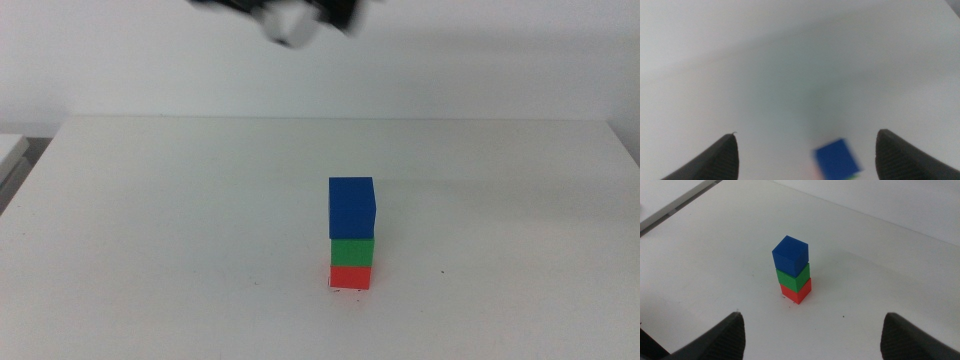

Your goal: Stack red cubes first, then green, then blue cubes in a specific spot.

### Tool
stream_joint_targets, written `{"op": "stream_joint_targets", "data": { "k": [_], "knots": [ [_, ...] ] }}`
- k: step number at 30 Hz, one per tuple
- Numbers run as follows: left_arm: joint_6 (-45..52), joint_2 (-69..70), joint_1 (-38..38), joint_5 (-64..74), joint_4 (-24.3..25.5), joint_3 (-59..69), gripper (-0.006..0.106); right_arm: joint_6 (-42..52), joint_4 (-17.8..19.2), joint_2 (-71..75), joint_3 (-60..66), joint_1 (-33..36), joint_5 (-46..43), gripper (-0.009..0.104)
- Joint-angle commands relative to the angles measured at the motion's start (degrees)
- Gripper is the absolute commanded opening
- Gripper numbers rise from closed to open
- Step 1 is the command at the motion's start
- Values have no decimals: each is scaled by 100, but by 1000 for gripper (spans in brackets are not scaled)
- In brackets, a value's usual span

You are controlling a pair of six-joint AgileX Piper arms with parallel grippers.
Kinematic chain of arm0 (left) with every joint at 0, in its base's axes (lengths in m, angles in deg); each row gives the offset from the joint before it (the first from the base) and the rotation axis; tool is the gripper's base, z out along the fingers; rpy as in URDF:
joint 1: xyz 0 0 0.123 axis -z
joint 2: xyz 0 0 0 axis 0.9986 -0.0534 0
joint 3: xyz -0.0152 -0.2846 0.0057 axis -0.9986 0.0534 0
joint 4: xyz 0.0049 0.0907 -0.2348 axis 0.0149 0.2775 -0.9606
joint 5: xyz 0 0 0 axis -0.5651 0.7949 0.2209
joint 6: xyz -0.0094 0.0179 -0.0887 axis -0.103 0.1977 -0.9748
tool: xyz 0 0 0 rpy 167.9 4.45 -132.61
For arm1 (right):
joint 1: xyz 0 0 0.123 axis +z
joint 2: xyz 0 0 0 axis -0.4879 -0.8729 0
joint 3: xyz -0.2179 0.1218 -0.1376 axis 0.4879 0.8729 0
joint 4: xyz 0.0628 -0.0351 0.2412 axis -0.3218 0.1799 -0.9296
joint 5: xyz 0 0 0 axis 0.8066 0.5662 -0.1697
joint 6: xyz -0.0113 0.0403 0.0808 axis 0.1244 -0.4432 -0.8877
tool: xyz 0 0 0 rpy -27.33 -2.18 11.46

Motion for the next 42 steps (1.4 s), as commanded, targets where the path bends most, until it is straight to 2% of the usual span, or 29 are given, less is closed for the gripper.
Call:
{"op": "stream_joint_targets", "data": {
  "k": [1,9,11,15,19,27,42],
  "knots": [
    [478,520,-113,42,280,216,94,45,34,31,24,12,-23,89],
    [1265,2289,-1575,42,-133,1816,94,45,34,31,24,12,-23,89],
    [1523,2780,-2109,-170,-488,2412,94,45,34,31,24,12,-23,89],
    [2145,4012,-3294,-1460,-1446,3750,94,45,34,31,24,12,-23,89],
    [2265,4885,-4083,-2290,-1798,4909,94,45,34,20,24,12,-23,89],
    [2265,5954,-4332,-2514,-1839,5887,94,45,34,20,24,12,-23,89],
    [2265,6266,-4332,-2524,-1839,5889,94,45,31,20,179,12,-23,89]
  ]
}}
